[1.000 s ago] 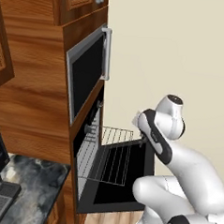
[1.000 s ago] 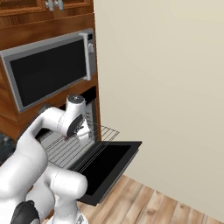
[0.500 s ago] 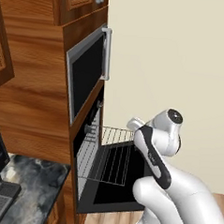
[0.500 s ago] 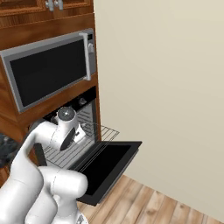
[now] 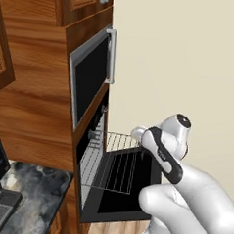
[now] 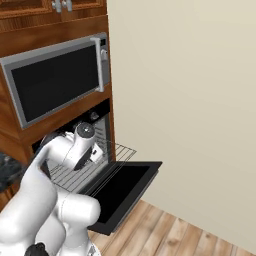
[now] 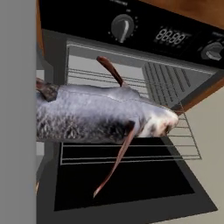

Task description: Place the fish on the rack of the oven, and slide the rack back inside. Close the oven door.

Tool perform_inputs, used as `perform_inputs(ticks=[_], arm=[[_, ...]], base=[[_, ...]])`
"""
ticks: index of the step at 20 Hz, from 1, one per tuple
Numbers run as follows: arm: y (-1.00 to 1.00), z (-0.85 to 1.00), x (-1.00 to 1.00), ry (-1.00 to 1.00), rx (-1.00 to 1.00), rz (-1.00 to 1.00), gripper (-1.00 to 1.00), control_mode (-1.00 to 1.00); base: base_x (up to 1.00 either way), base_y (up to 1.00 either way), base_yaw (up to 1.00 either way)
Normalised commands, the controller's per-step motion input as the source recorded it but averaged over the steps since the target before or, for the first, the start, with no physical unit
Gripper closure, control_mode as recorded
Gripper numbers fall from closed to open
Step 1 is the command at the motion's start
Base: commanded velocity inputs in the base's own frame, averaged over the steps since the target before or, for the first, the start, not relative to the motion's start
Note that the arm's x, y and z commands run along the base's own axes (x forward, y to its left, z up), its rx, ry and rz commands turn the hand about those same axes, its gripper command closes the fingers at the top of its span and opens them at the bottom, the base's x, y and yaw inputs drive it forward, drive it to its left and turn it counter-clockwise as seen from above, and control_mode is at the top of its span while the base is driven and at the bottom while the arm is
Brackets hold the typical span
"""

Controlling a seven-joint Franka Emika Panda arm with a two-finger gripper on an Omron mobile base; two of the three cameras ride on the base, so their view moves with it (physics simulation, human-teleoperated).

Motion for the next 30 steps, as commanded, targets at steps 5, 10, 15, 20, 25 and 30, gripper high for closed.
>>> perform_inputs(ticks=[5,10,15,20,25,30], arm=[[0.0,-0.54,0.25,0.0,-0.02,0.1,1.0,-1.0],[0.11,-0.55,0.34,0.0,-0.05,0.01,1.0,-1.0],[0.09,-0.51,0.35,0.0,-0.04,0.0,1.0,-1.0],[0.0,-0.41,0.26,0.0,-0.01,0.0,1.0,-1.0],[0.0,-0.35,0.24,0.0,0.0,0.0,1.0,-1.0],[0.0,-0.31,0.35,0.0,0.0,0.0,1.0,-1.0]], base=[[0.0,0.0,0.0],[0.0,0.0,0.0],[0.0,0.0,0.0],[0.0,0.0,0.0],[0.0,0.0,0.0],[0.0,0.0,0.0]])
